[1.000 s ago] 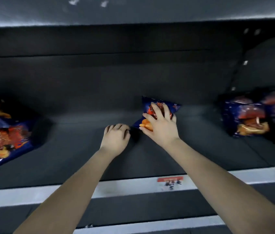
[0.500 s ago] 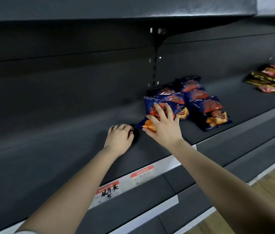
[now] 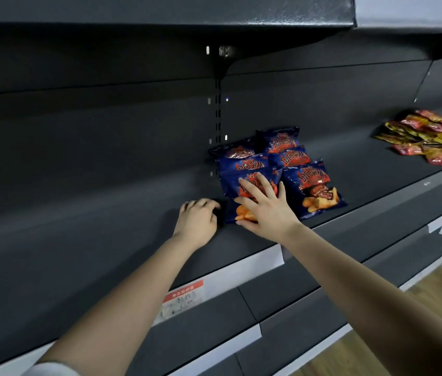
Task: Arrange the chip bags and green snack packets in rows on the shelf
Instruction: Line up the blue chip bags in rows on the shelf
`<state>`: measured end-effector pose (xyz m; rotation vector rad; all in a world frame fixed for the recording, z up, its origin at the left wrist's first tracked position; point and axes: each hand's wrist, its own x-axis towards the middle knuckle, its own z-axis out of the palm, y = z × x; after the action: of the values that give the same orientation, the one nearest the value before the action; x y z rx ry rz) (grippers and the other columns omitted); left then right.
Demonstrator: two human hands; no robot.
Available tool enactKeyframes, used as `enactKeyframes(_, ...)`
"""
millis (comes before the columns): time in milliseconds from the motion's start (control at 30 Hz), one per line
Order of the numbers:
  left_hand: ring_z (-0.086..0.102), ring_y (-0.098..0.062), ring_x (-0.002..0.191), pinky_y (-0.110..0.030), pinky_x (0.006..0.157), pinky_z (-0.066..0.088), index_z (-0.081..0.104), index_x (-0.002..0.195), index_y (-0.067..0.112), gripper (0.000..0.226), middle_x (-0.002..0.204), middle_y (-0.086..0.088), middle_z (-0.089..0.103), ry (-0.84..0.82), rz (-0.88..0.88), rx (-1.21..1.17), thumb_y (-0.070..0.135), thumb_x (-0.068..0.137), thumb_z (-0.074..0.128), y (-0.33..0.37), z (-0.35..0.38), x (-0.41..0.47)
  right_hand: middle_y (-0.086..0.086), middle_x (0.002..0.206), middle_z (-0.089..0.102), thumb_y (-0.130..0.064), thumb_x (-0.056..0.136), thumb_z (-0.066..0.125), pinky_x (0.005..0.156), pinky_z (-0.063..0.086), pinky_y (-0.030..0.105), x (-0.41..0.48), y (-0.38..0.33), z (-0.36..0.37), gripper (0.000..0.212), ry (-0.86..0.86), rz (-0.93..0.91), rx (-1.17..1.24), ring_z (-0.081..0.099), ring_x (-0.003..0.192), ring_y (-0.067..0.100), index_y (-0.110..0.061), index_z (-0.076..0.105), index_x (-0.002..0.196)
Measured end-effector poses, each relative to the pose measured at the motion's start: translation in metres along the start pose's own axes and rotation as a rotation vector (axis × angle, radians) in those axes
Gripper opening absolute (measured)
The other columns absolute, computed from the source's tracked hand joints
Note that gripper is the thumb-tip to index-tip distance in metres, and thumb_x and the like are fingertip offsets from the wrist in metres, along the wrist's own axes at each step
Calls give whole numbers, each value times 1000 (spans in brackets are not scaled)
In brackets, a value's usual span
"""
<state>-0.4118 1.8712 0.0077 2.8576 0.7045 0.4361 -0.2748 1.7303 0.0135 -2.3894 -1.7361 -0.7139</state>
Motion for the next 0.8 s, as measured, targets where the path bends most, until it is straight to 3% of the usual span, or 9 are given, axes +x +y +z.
enactKeyframes(100,45,-25,122,-34,107,25,52,129,24,40,137,2,50,11,-46,10,15,92,39,4,3,5,2,156,26,-41,81,59,102,8,75,-3,11,2,54,-15,-82,48,9,145,39,-28,50,133)
enactKeyframes(267,46,-26,120,-34,106,26,52,128,23,38,135,0,51,37,-112,-7,16,93,39,15,10,7,4,149,37,-45,76,35,107,3,69,-7,21,-1,58,-20,-88,164,16,141,44,-23,59,123)
enactKeyframes(400,48,-27,118,-34,104,27,53,126,22,37,134,-1,53,74,-156,-10,16,92,39,26,16,10,6,138,50,-49,85,31,108,0,67,-7,23,-1,53,20,-52,235,26,138,47,-18,69,105)
enactKeyframes(500,49,-27,118,-35,103,29,55,124,21,36,132,-2,55,101,-169,-40,15,92,40,33,21,10,7,133,53,-51,90,35,106,7,70,-4,20,2,49,40,-32,191,31,133,50,-27,56,127)
enactKeyframes(567,51,-25,116,-34,103,30,59,120,19,34,127,-1,59,152,-138,-40,14,91,41,35,23,8,9,138,46,-46,86,45,107,9,70,-1,18,7,58,55,-8,146,26,135,50,-34,35,142)
enactKeyframes(667,54,-25,112,-33,102,30,63,112,18,29,120,0,63,220,-141,-57,13,91,43,32,24,5,9,157,19,-48,83,51,110,2,65,1,18,12,77,13,82,115,7,142,47,-37,14,150)
enactKeyframes(800,55,-25,109,-33,100,31,63,108,18,27,118,0,64,253,-189,-82,13,91,44,29,27,5,9,161,-2,-59,85,45,112,1,62,5,18,20,81,-10,105,99,-4,143,45,-37,5,151)
